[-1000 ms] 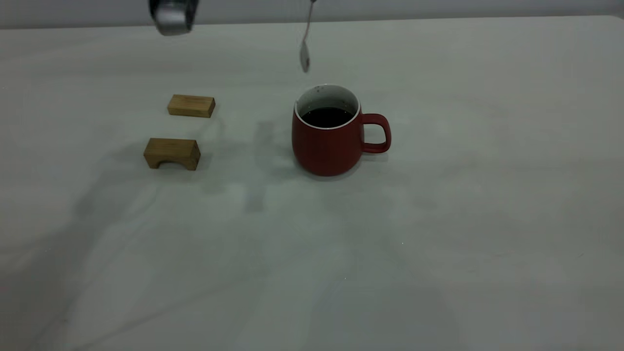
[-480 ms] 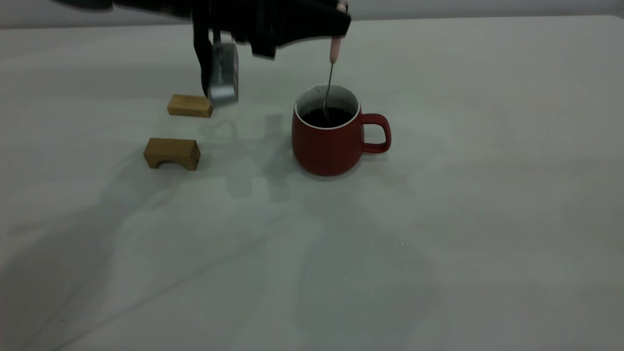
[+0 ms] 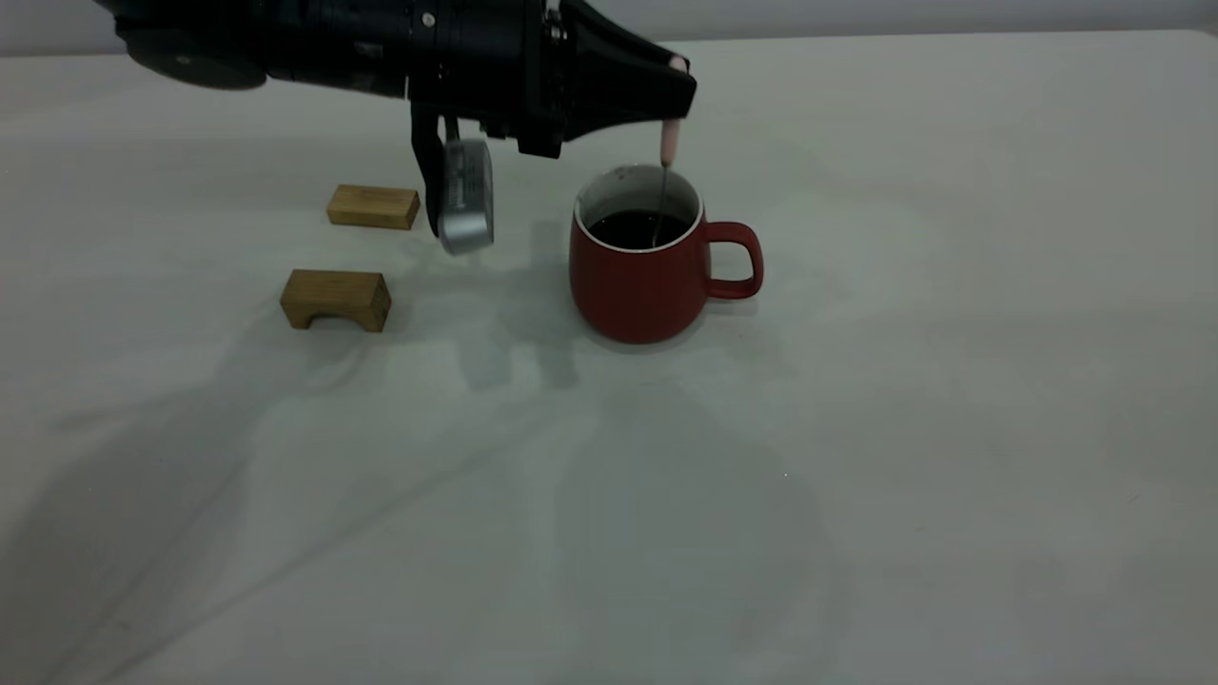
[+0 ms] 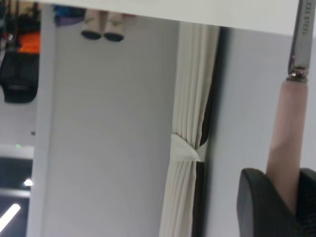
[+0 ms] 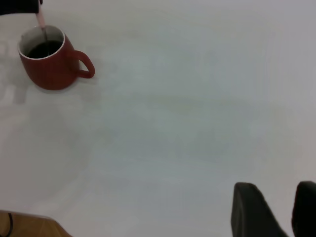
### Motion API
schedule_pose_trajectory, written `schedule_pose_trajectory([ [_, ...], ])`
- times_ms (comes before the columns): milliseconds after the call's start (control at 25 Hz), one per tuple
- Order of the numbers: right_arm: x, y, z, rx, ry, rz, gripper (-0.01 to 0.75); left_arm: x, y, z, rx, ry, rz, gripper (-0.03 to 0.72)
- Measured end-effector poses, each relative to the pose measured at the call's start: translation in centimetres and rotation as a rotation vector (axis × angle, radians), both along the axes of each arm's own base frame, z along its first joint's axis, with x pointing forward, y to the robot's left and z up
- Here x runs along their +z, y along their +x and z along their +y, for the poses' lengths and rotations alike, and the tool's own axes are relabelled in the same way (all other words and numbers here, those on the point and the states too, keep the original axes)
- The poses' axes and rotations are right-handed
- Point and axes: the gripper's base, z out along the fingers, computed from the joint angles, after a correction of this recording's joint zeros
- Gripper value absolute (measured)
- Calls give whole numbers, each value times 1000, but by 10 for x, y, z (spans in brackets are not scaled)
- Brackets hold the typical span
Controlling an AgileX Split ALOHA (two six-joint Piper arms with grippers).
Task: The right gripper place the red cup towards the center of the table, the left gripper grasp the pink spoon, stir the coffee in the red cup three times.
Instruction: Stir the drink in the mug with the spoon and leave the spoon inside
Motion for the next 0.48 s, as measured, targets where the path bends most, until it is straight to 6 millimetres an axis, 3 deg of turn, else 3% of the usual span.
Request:
schedule_pose_trajectory([
  [160, 0, 0, 0, 0, 0, 0, 241, -3, -3, 1, -26, 51, 50, 180],
  [320, 0, 0, 0, 0, 0, 0, 241, -8, 0, 3, -50, 128, -93, 180],
  [480, 0, 0, 0, 0, 0, 0, 241, -5, 3, 2, -42, 96, -191, 179],
])
